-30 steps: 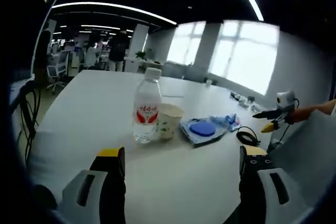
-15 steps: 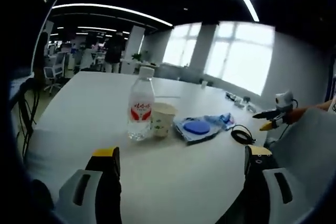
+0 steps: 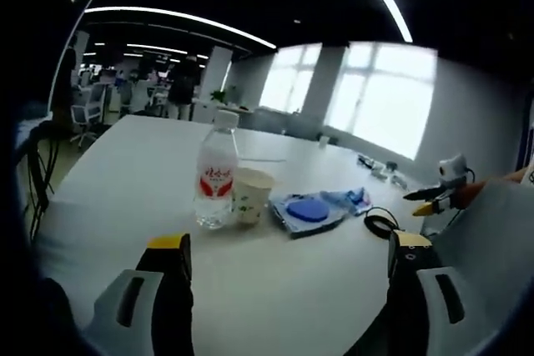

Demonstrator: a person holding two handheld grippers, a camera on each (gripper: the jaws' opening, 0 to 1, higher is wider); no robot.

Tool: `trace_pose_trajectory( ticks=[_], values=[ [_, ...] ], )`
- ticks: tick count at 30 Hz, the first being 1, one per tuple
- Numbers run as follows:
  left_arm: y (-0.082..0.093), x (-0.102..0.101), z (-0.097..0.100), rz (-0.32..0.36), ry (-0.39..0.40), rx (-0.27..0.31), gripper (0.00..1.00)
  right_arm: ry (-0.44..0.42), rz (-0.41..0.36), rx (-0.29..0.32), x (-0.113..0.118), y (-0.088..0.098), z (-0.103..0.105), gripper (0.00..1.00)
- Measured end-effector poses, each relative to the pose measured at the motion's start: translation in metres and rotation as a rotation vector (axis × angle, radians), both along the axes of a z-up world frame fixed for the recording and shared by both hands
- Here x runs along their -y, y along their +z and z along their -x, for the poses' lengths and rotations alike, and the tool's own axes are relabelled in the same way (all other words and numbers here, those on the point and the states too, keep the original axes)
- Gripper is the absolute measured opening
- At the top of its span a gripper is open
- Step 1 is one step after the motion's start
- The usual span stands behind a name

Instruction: Arrange the tabletop items into an orderly group along one side of the table until the central work area is clear of visible clutter.

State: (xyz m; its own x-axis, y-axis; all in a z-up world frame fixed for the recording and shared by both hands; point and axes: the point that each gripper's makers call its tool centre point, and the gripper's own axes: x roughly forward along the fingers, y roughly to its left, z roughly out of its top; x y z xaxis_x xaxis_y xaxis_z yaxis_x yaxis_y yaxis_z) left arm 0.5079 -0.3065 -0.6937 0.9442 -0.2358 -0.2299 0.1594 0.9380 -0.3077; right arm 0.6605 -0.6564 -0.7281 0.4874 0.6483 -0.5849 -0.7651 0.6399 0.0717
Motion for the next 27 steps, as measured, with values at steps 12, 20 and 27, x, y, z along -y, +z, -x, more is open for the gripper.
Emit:
trace_pose_trajectory(
  ticks=[12,20,27],
  values=[
    [-0.005,0.010,-0.006,0.011,-0.034,-0.023,0.93,-0.011,-0.017,-0.030,-0.005,-0.002,-0.002,0.98],
    [-0.003,0.010,-0.007,0.028,-0.037,-0.015,0.92,0.010,-0.003,-0.030,-0.013,0.000,-0.002,0.97],
    [-0.002,0.008,-0.004,0.015,-0.030,-0.029,0.92,0.000,-0.022,-0.046,-0.017,-0.001,-0.003,0.96]
  ],
)
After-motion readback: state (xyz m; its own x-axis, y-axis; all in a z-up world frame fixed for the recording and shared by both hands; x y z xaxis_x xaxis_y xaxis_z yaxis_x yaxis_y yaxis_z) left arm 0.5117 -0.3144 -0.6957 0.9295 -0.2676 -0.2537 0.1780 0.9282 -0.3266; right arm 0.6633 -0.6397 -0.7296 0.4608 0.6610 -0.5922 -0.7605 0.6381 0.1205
